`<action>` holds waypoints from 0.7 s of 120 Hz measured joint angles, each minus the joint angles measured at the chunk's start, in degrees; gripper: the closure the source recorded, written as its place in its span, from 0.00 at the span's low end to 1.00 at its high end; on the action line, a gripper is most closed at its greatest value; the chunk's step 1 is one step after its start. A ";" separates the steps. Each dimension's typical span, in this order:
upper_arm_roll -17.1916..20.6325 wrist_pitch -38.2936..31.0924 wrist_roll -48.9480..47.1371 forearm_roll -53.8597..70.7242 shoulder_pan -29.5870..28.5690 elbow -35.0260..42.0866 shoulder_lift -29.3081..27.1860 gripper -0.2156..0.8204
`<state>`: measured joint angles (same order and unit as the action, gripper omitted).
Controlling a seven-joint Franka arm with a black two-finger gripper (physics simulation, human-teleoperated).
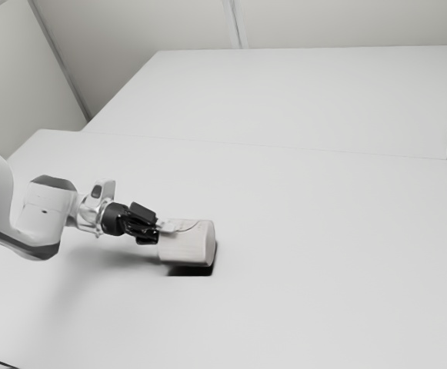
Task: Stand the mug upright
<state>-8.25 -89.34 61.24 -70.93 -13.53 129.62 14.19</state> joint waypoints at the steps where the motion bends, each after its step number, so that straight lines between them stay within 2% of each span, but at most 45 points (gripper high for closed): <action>1: 0.00 0.02 0.17 -0.05 0.00 -0.01 0.00 0.78; 25: -0.01 0.30 3.62 -0.63 0.02 -0.08 -0.68 0.91; 52: 0.01 -0.91 5.40 0.67 1.07 -0.55 -6.45 0.95; 64: 0.32 -3.99 3.96 5.89 2.30 -1.94 -9.88 0.96; 84: 1.87 -9.86 -2.65 23.29 4.90 -7.23 -13.35 0.96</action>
<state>-6.38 -99.20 58.59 -47.65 -8.63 122.39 0.84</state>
